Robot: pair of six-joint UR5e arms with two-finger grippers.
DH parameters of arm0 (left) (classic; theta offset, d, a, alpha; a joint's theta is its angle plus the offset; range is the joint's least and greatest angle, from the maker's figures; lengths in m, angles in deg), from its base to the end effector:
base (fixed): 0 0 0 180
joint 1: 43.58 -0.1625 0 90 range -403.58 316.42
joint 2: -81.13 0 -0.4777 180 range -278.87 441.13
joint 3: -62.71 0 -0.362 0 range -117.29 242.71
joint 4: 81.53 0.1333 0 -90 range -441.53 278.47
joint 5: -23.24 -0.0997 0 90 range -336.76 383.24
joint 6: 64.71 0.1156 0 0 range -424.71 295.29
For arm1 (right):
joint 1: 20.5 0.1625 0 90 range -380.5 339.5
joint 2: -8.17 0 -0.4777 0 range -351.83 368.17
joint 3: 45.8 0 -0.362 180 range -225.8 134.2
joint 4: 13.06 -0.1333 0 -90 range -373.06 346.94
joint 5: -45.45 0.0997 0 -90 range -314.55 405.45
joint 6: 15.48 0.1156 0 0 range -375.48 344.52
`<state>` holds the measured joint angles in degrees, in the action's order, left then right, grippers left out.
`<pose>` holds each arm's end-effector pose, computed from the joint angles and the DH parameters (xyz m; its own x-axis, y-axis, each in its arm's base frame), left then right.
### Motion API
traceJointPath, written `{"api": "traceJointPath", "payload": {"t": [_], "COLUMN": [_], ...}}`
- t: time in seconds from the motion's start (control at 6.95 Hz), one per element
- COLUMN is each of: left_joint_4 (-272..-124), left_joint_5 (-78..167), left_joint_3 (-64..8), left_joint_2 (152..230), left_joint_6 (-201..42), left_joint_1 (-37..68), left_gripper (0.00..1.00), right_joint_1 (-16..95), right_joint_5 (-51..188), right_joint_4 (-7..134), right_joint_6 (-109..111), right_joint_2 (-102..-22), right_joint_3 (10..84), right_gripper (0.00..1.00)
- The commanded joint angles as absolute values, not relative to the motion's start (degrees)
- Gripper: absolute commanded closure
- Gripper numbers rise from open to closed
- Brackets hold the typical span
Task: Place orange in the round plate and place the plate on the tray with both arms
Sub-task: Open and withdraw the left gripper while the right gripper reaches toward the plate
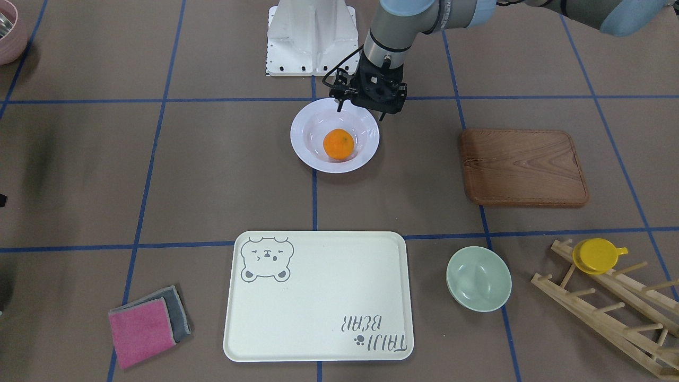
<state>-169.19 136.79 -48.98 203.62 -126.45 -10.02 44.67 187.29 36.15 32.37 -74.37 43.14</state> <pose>0.4630 -0.4117 0.2590 0.5695 0.1431 -0.8095 -0.0280 0.9875 0.1548 -0.1891 -0.5096 0.5712 0.4253 -0.0682 0.9025 -0.0446 0.9944 0.0962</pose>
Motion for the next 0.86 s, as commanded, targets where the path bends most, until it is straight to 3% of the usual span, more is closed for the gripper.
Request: {"api": "traceJointPath", "payload": {"t": [0.0,0.43,0.72], "left_joint_4": [-169.3,-169.6,-169.7], "left_joint_5": [137.1,137.8,137.8], "left_joint_3": [-49.2,-49.0,-49.2], "left_joint_2": [200.4,194.9,193.7], "left_joint_6": [-119.5,-106.8,-105.2], "left_joint_1": [-5.5,1.8,2.6], "left_gripper": [0.01,0.01,0.01], "right_joint_1": [32.8,17.7,7.2], "right_joint_5": [180.1,160.3,146.1], "right_joint_4": [15.2,-1.0,-1.8], "right_joint_6": [58.1,80.3,86.8], "right_joint_2": [-73.7,-72.7,-69.9], "right_joint_3": [43.8,44.8,45.8], "right_gripper": [0.00,0.00,0.00]}}
